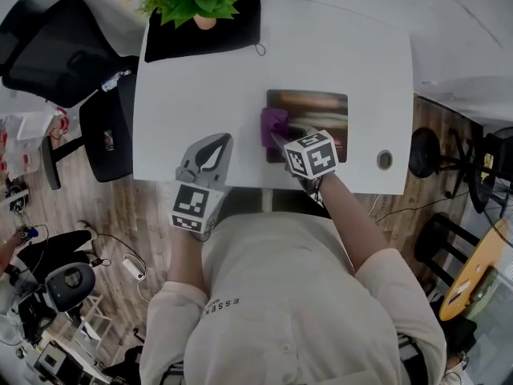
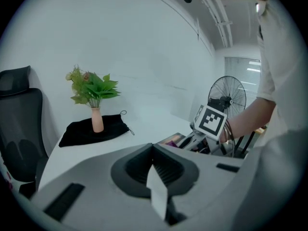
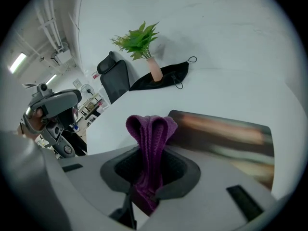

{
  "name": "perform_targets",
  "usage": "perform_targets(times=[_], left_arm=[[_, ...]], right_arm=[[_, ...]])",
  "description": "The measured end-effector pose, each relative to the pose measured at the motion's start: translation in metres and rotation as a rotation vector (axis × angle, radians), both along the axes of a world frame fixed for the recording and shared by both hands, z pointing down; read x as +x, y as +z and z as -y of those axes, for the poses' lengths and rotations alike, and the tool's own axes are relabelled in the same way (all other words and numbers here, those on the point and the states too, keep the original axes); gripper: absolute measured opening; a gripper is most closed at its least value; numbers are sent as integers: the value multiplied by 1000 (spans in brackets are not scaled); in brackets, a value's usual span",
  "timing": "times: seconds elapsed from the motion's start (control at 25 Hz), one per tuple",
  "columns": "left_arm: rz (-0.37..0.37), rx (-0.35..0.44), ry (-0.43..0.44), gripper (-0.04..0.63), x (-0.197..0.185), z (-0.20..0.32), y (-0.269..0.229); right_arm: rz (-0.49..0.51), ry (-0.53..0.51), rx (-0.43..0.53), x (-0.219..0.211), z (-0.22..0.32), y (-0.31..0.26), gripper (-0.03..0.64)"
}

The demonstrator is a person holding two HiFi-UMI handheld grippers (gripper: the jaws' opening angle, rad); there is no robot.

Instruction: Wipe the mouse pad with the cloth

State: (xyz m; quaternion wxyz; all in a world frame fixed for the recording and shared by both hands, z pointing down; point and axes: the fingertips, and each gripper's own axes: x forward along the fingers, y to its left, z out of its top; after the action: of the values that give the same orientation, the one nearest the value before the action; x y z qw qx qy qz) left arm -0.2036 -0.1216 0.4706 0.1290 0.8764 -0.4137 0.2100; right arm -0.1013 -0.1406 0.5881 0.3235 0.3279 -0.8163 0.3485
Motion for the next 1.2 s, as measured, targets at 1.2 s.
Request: perform_targets(times=[1.2], left_arm=[[2, 7, 61, 2, 137, 4, 4]], right_arm=[[5, 89, -29, 158, 2, 7, 95]])
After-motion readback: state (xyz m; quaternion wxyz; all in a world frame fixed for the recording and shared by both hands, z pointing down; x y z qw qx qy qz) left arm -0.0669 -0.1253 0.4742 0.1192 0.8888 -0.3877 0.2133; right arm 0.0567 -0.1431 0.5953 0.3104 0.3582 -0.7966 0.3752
